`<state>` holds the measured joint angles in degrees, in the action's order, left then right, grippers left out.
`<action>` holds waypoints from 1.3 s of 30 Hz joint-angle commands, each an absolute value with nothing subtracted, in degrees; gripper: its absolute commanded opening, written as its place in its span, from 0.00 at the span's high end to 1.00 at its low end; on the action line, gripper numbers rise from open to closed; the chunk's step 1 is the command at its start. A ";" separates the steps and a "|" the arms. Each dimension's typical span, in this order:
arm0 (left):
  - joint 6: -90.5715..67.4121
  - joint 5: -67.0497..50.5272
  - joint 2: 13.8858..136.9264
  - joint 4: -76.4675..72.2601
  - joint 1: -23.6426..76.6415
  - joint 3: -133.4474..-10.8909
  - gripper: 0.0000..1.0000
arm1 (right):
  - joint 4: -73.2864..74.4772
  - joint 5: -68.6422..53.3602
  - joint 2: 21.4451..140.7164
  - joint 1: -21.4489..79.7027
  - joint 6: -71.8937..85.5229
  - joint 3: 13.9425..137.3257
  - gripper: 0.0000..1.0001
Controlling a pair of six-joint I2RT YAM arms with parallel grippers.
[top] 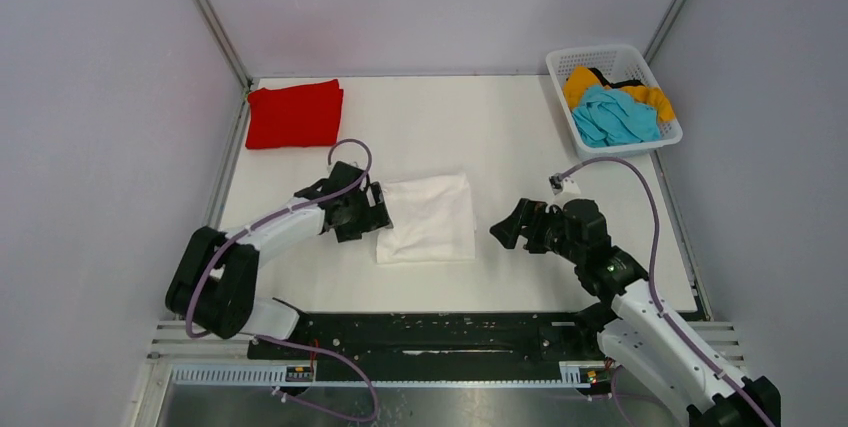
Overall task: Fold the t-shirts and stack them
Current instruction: Put the neatly folded tshirt into the corner of the board with the left arm
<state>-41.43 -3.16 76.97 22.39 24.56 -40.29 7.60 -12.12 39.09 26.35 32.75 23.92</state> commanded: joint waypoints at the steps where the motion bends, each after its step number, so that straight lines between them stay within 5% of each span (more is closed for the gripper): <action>1: -40.31 -3.25 85.29 18.58 24.61 -46.17 0.25 | 12.60 -5.56 36.08 26.18 29.72 23.67 0.00; 8: -41.56 -0.50 97.32 20.51 27.68 -52.04 0.59 | 14.43 -3.70 34.50 26.18 27.77 23.71 0.00; 12: -41.22 5.91 102.02 25.93 31.41 -58.31 0.99 | 14.99 -3.09 34.39 26.14 26.97 23.82 0.01; 21: -36.85 39.51 107.53 45.64 33.72 -81.89 1.00 | 16.84 1.72 31.91 26.16 25.84 23.38 0.00; 26: -23.95 57.40 111.36 43.70 32.78 -90.47 1.00 | 17.23 3.44 29.89 26.15 26.05 22.90 0.00; 39: 1.94 56.42 119.77 31.90 19.61 -110.93 1.00 | 17.28 5.76 31.37 26.20 26.43 22.84 0.00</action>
<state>-7.38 52.03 120.66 36.21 22.55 -104.71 17.76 3.36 30.55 26.24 26.76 22.72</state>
